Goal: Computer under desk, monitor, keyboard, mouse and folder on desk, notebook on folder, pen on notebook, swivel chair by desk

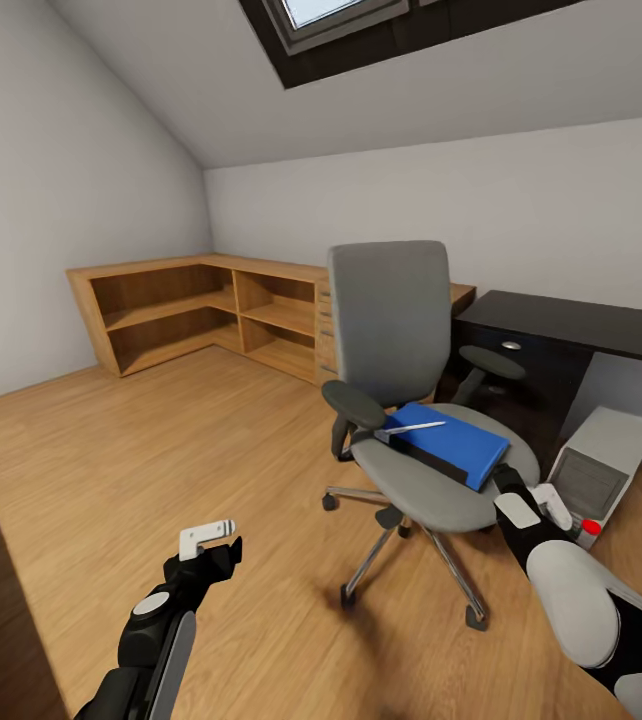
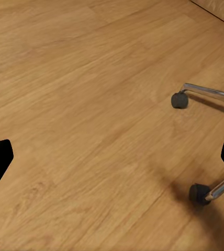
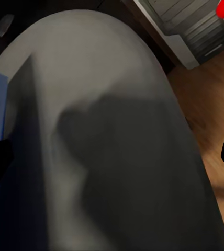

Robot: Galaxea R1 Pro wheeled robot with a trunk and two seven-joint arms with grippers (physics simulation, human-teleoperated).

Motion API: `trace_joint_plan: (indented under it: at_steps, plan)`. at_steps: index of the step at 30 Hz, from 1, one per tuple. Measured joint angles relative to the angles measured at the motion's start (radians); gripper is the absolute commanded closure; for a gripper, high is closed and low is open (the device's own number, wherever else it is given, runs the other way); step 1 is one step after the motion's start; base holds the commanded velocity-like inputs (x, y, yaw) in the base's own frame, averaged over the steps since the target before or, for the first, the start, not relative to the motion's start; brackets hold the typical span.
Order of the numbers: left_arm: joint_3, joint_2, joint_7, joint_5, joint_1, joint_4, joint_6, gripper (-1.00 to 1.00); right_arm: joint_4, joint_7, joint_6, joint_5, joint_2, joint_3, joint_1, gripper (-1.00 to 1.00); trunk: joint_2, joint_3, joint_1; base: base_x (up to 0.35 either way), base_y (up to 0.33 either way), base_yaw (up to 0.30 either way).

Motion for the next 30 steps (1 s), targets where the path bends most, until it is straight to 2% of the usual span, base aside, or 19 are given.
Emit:
trace_joint_plan:
  at_steps: [9,15,24,30]
  plan:
    - [-0.002,0.000,-0.003,0.000,0.000,0.000,0.000,-1.00,-0.001,0.001,0.000,0.000,0.000,0.001,0.000,-1.00,0.000,0.000,0.000,0.265,0.000,0.000]
    - [-0.002,0.000,-0.001,0.000,0.000,0.000,0.000,-1.00,-0.002,0.001,0.000,0.000,0.000,0.001,0.000,-1.00,0.000,0.000,0.000,0.069,0.000,0.025]
    - [-0.001,0.000,-0.004,0.000,0.000,0.005,0.000,-1.00,0.001,0.002,-0.001,0.002,0.000,-0.001,0.000,-1.00,0.000,0.000,0.000,0.013,0.000,0.241]
    - [-0.010,0.000,-0.006,0.000,0.000,0.006,-0.001,-1.00,0.003,0.018,-0.002,0.003,0.000,-0.005,0.000,-1.00,0.000,0.000,-0.001,0.252,0.000,0.268]
